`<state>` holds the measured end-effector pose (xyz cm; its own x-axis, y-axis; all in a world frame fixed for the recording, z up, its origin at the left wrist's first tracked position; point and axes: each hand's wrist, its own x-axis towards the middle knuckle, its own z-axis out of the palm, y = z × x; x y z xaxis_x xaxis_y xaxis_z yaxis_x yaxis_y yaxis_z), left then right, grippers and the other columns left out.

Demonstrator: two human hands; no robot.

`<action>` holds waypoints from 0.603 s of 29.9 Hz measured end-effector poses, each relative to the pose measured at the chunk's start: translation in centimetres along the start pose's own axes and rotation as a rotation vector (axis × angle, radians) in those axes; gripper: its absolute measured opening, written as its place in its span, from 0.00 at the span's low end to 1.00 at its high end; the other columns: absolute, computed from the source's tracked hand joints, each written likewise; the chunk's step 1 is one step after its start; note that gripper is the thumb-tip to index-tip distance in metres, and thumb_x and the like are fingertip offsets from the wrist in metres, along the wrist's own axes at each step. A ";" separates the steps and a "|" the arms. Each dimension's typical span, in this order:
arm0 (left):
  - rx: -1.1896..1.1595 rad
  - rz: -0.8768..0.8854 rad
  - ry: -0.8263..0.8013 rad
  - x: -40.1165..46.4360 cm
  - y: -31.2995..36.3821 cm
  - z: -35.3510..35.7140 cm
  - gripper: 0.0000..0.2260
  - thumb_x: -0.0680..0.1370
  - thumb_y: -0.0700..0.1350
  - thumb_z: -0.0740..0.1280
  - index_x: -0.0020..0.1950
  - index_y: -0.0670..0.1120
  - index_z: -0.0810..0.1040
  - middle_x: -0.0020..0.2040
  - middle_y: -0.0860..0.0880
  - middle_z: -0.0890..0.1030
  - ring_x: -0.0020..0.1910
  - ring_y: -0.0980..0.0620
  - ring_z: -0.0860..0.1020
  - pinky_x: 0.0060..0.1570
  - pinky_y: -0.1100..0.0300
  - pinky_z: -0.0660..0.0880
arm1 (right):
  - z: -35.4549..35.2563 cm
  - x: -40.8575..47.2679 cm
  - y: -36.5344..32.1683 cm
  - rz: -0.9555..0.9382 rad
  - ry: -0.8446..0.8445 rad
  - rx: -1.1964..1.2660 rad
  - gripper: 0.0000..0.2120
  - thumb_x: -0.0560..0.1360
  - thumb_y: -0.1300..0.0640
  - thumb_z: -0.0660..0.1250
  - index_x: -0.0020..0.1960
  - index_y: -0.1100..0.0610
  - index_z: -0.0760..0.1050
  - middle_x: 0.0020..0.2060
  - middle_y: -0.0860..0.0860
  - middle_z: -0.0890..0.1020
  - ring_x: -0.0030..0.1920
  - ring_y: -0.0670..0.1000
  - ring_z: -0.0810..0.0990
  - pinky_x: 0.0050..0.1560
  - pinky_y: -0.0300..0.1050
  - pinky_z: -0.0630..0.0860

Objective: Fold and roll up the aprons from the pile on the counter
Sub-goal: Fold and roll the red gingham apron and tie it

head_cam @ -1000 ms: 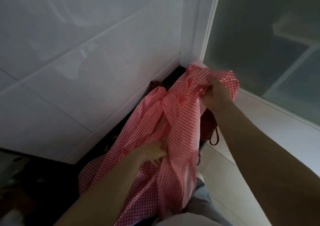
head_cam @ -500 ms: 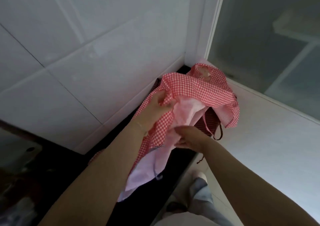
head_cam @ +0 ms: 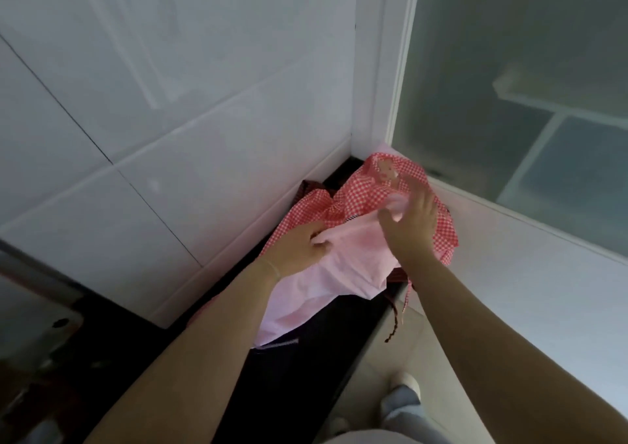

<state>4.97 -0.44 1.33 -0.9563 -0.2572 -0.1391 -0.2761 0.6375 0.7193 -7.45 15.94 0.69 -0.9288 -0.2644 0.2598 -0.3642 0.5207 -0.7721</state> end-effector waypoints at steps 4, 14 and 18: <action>0.023 0.149 -0.107 1.2 3.0 -0.9 0.12 0.75 0.46 0.72 0.57 0.48 0.77 0.48 0.56 0.78 0.45 0.61 0.74 0.42 0.73 0.68 | -0.8 1.6 -1.3 -0.341 -0.665 -0.515 0.31 0.73 0.45 0.67 0.74 0.42 0.60 0.77 0.47 0.52 0.77 0.57 0.47 0.72 0.66 0.51; 0.052 -0.262 -0.325 3.1 5.9 0.0 0.22 0.83 0.56 0.52 0.72 0.46 0.67 0.68 0.43 0.72 0.65 0.43 0.72 0.67 0.49 0.67 | -5.5 2.9 -2.3 -0.315 -0.152 -0.329 0.10 0.78 0.57 0.60 0.57 0.52 0.75 0.39 0.52 0.81 0.35 0.54 0.77 0.35 0.44 0.75; -0.122 -0.183 -0.345 3.4 6.2 1.4 0.16 0.78 0.62 0.60 0.55 0.52 0.76 0.50 0.48 0.80 0.46 0.50 0.78 0.48 0.51 0.77 | -7.2 3.0 -1.7 -0.345 -0.053 -0.204 0.12 0.77 0.55 0.59 0.58 0.55 0.74 0.31 0.50 0.77 0.30 0.54 0.74 0.31 0.44 0.73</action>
<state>-0.09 3.67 4.43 -0.8741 -0.0865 -0.4780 -0.4515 0.5076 0.7338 -10.12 20.10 6.98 -0.7469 -0.4906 0.4488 -0.6648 0.5431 -0.5128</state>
